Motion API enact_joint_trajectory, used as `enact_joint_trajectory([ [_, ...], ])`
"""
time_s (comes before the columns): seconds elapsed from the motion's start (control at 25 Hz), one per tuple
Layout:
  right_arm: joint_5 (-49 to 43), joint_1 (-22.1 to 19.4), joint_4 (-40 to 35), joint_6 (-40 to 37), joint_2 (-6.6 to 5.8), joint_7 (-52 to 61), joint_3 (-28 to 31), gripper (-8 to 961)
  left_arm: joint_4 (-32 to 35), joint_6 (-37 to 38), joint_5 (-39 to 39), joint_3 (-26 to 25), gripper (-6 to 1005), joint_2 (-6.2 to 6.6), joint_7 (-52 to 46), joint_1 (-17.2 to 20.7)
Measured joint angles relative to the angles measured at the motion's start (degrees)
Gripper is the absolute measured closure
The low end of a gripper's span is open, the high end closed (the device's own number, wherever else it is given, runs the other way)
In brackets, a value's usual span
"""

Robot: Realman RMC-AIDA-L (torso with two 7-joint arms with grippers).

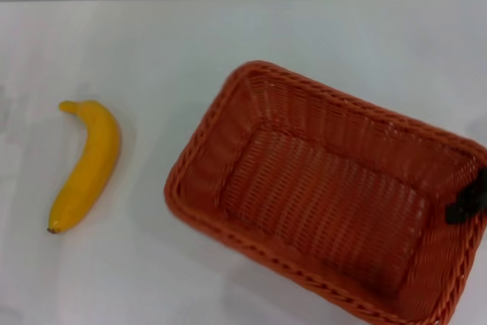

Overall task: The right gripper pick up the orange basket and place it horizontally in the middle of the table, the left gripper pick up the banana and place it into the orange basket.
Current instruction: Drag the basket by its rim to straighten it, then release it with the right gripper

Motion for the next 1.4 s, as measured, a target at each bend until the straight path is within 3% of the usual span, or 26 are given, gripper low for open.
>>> enact_joint_trajectory([
  [0.24,2.16,3.73,0.58,3.05,-0.16,-0.81,4.72,753,0.01,0.0,0.01,0.0,108,0.0,0.0,-0.03],
  [0.36,2.71,6.77,1.71,3.39,-1.13,-0.9,5.58,758,0.01,0.0,0.01,0.0,107,-0.01,0.0,-0.09],
  [0.56,4.35,13.51,8.88,3.49,-4.64,-1.84,5.84,758,0.02,0.0,0.0,0.0,109,-0.01,0.0,-0.1],
  [0.76,4.3,24.29,21.25,3.41,-8.23,-7.07,6.09,757,0.01,0.0,0.0,0.0,109,-0.01,0.0,-0.18],
  [0.88,2.61,29.86,28.44,3.11,-9.61,-11.21,6.47,757,0.0,0.0,-0.02,0.0,109,-0.01,0.0,-0.6],
  [1.08,-4.95,37.21,38.5,1.75,-10.23,-19.75,11.65,758,0.08,0.07,0.02,0.07,109,-0.04,0.0,-1.62],
  [1.4,-6.86,44.59,51.4,-3.65,-11.53,-25.23,13.09,758,0.02,0.73,0.01,0.17,108,-0.12,0.0,-1.35],
])
